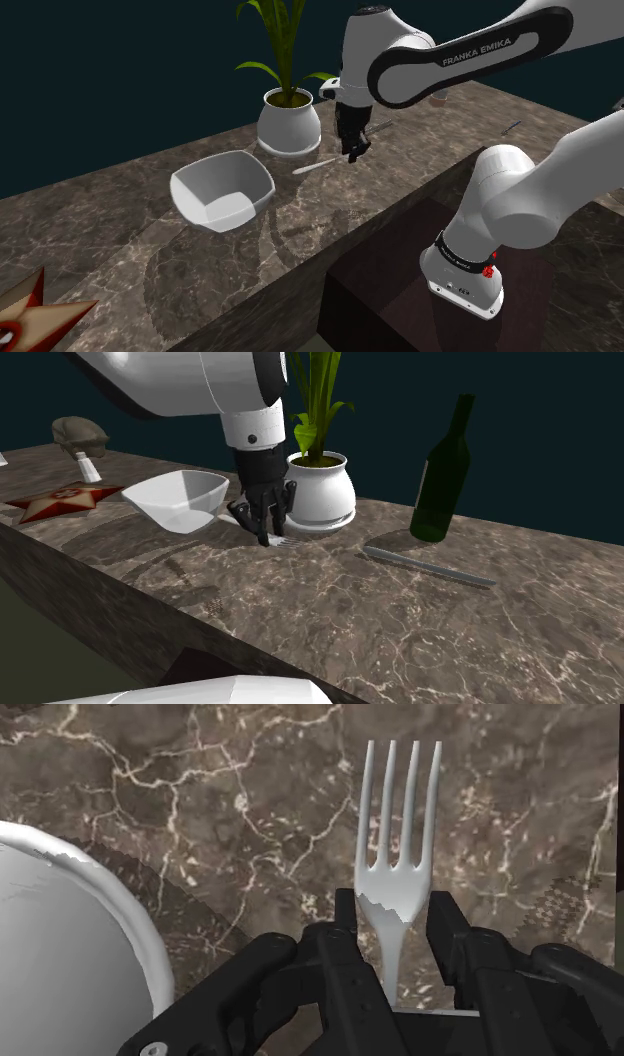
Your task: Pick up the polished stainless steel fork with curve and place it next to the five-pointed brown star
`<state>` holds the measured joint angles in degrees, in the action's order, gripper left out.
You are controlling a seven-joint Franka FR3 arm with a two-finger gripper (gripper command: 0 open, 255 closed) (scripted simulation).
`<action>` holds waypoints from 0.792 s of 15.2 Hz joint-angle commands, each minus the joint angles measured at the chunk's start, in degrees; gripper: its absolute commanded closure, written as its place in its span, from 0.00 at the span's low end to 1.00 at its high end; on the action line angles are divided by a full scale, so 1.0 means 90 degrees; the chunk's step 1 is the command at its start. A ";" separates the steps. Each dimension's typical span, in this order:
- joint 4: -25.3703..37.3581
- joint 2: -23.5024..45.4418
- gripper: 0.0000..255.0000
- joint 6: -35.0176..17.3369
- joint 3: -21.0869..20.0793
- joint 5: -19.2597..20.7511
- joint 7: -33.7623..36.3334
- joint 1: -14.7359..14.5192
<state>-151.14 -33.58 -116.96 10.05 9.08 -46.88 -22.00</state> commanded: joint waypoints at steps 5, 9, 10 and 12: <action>0.0302 0.0055 1.00 0.0275 -0.0270 -0.0196 0.0288 -0.0188; 0.0586 0.0452 1.00 0.0202 -0.0734 -0.0508 0.0872 -0.0523; 0.0677 0.0568 1.00 0.0184 -0.0845 -0.0576 0.1015 -0.0600; 0.0879 0.0816 1.00 0.0151 -0.1062 -0.0701 0.1295 -0.0745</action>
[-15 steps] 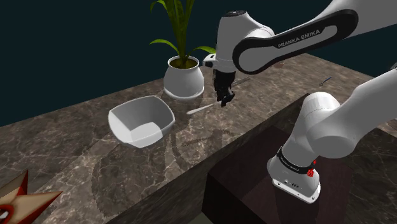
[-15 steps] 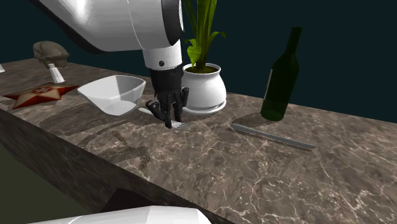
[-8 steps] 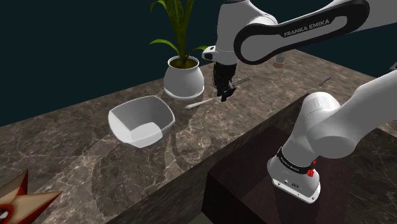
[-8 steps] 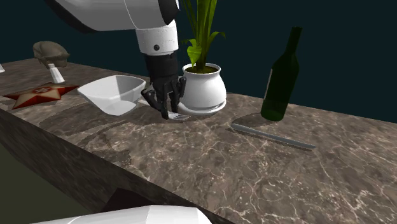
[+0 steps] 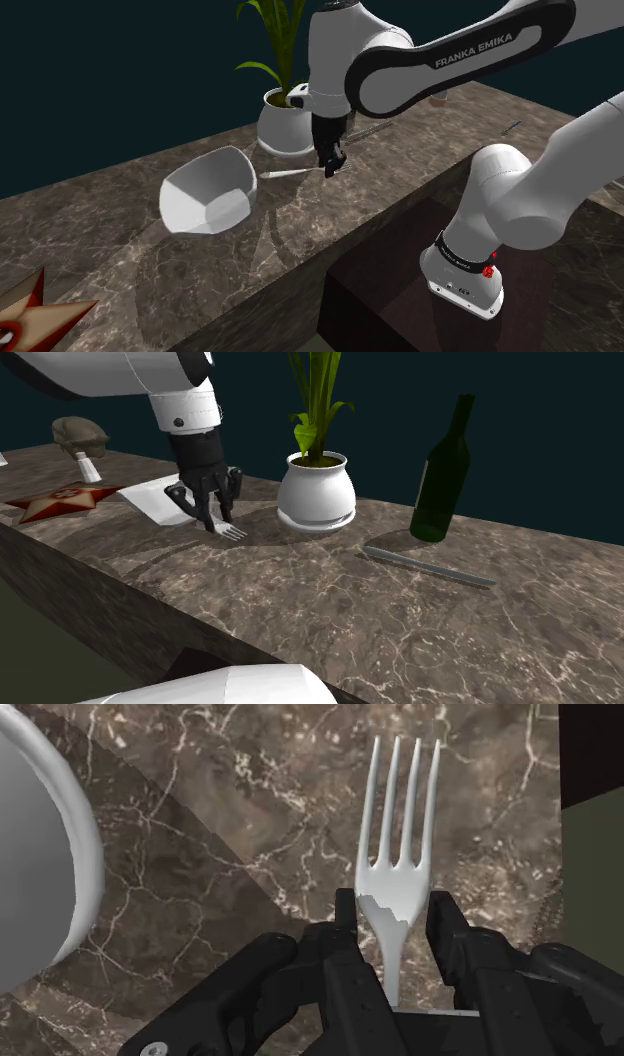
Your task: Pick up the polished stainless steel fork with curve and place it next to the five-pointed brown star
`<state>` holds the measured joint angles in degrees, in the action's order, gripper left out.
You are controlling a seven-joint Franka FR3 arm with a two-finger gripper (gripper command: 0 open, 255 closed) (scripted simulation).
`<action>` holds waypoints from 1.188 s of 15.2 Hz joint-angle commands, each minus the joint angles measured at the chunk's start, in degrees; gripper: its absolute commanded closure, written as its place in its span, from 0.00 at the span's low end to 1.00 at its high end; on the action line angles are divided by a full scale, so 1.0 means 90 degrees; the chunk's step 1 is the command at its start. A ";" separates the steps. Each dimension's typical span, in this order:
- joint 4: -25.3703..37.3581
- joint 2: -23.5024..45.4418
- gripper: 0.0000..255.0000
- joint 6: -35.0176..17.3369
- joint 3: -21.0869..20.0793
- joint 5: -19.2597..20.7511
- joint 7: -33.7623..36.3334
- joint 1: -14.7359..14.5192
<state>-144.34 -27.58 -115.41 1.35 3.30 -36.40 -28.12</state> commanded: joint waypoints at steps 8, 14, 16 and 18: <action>0.1213 0.1324 1.00 -0.0075 -0.0880 -0.0340 0.1224 -0.0534; 0.2316 0.2358 1.00 0.0018 -0.1370 -0.0300 0.2033 -0.0815; 0.2740 0.2730 1.00 0.0083 -0.1509 -0.0240 0.2300 -0.0913; 0.3195 0.3117 1.00 0.0168 -0.1632 -0.0160 0.2565 -0.1018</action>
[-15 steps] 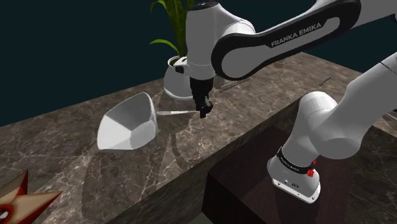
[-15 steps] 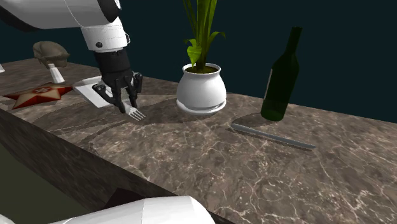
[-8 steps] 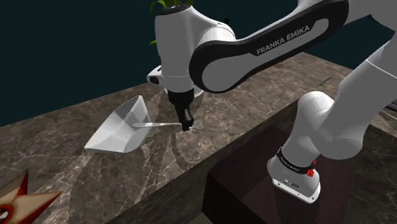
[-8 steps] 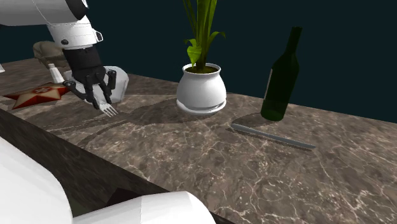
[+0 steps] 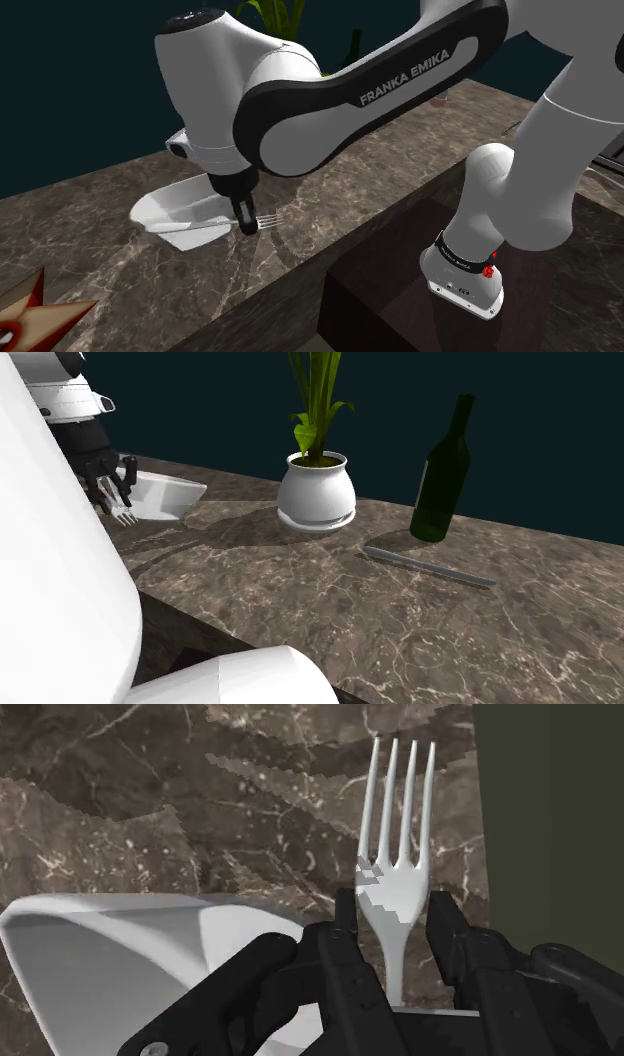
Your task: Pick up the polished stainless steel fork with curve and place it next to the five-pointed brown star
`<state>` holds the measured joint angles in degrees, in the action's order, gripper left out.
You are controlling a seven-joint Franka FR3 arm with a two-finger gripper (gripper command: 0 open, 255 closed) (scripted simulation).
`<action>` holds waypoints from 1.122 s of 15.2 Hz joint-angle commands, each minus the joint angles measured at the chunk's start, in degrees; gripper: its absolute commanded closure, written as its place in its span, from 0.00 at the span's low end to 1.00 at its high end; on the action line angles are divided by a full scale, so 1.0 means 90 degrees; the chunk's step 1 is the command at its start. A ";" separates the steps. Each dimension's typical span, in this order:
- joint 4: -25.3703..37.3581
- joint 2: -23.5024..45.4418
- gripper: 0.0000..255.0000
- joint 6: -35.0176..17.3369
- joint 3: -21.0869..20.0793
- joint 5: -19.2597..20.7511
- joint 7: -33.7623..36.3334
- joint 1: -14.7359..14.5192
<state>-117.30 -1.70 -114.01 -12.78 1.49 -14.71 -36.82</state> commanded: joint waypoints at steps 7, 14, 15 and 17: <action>0.2074 0.1724 1.00 0.0500 -0.0396 0.0446 0.1023 -0.0497; 0.4696 0.3527 1.00 0.1410 -0.0499 0.0928 0.1679 -0.1210; 0.5189 0.3838 1.00 0.1599 -0.0490 0.0995 0.1742 -0.1345; 0.5675 0.4190 1.00 0.1737 -0.0468 0.1063 0.1803 -0.1493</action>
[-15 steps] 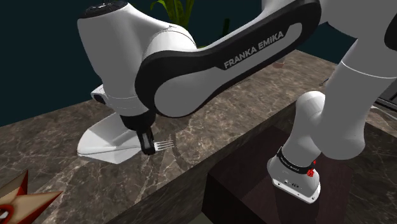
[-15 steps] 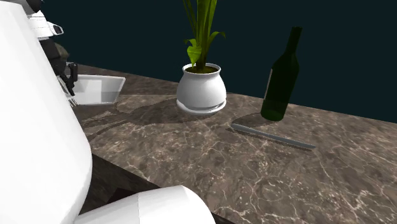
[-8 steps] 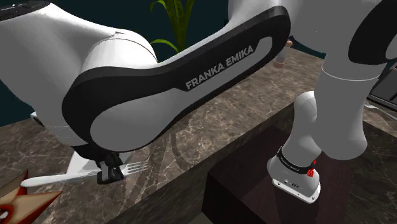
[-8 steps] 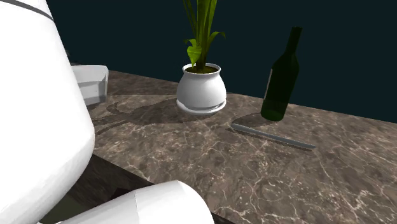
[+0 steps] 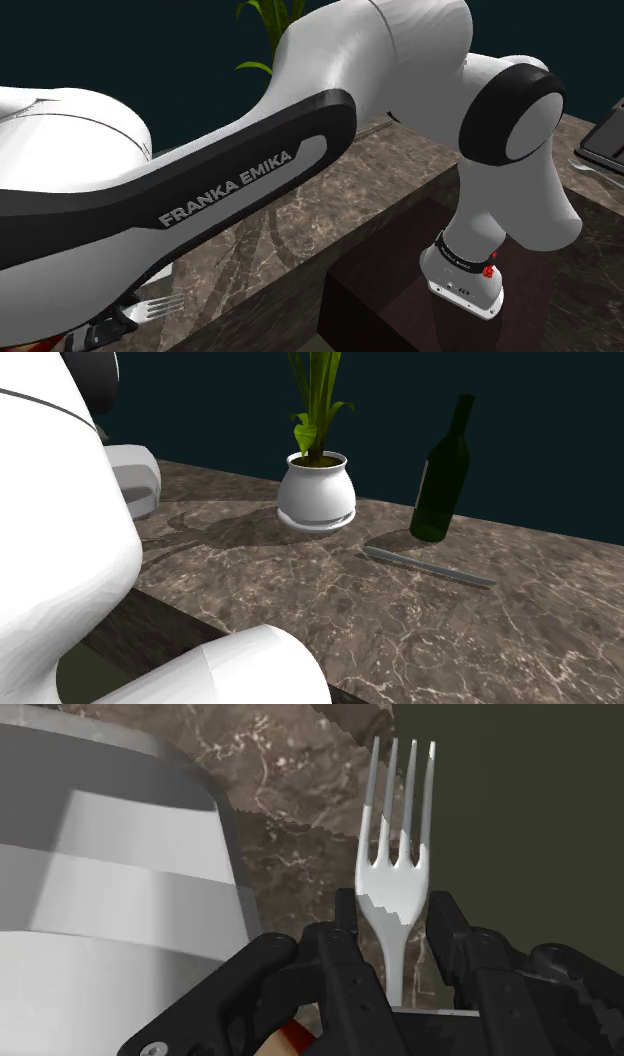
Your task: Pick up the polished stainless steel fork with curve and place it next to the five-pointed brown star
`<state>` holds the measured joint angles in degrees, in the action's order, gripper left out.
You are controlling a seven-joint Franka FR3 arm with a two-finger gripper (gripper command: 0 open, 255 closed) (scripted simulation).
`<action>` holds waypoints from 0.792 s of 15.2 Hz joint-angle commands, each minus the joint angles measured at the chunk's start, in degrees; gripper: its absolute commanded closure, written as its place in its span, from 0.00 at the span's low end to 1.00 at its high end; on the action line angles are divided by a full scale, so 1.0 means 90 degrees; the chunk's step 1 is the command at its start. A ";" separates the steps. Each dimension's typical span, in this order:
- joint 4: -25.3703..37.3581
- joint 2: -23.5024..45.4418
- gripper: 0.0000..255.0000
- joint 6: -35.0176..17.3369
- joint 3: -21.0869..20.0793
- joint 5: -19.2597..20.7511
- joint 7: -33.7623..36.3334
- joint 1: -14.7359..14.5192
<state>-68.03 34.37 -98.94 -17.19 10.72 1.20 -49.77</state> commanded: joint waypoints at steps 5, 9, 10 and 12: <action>-0.0202 0.0201 1.00 -0.0353 0.0034 0.0051 0.0067 -0.0017; -0.0470 0.0249 1.00 -0.0664 0.0046 0.0072 0.0093 0.0004; -0.0530 0.0265 1.00 -0.0740 0.0049 0.0079 0.0100 0.0008; -0.0643 0.0301 1.00 -0.0887 0.0058 0.0092 0.0113 0.0014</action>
<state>-73.37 36.83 -106.22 -16.71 11.48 2.14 -49.63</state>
